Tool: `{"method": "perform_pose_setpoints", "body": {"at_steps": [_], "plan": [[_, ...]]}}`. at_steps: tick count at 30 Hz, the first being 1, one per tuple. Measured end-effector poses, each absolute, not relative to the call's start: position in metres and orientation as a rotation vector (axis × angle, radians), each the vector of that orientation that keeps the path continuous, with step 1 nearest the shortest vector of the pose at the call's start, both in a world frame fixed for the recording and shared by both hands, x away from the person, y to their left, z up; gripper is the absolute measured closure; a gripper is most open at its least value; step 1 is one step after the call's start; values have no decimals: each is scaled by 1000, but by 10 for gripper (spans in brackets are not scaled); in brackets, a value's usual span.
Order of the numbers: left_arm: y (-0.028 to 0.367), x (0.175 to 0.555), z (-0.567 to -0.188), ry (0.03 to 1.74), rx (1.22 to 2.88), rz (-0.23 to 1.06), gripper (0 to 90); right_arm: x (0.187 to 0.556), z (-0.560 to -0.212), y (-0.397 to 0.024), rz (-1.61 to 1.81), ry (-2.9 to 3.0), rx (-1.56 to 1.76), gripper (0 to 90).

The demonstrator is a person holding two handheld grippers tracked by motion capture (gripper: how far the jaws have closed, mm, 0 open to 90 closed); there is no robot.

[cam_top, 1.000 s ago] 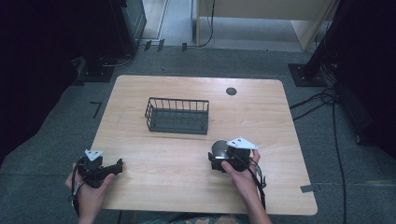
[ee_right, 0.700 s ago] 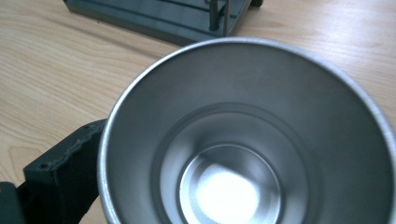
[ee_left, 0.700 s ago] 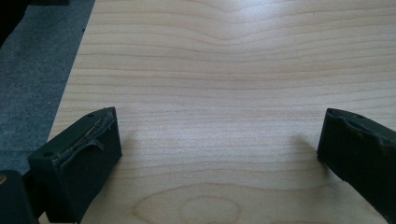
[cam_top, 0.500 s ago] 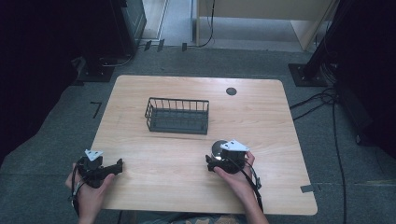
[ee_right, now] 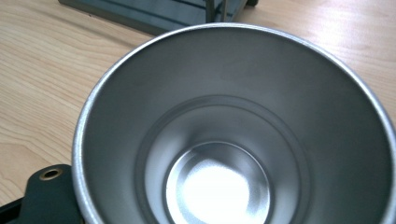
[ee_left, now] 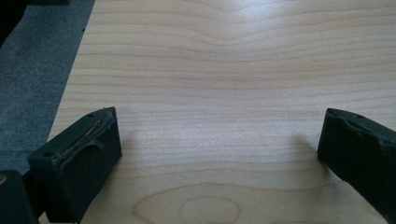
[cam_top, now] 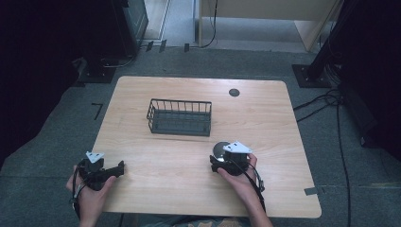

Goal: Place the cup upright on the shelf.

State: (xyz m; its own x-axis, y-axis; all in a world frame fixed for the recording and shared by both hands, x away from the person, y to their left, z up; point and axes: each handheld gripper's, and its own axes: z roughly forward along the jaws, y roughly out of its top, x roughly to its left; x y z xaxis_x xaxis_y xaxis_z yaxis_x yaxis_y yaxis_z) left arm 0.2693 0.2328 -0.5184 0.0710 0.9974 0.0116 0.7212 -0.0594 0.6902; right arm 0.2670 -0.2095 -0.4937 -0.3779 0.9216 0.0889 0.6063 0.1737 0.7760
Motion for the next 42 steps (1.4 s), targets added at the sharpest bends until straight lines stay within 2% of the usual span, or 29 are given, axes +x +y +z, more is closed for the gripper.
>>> {"method": "perform_pose_setpoints", "body": {"at_steps": [24,42], "plan": [[233,269,-518,1702,1836,694,0,285,-452,-190,1130,2043,1372,175],[233,269,-518,1704,1832,694,0,317,-403,-168,1174,1986,1298,176]]}}
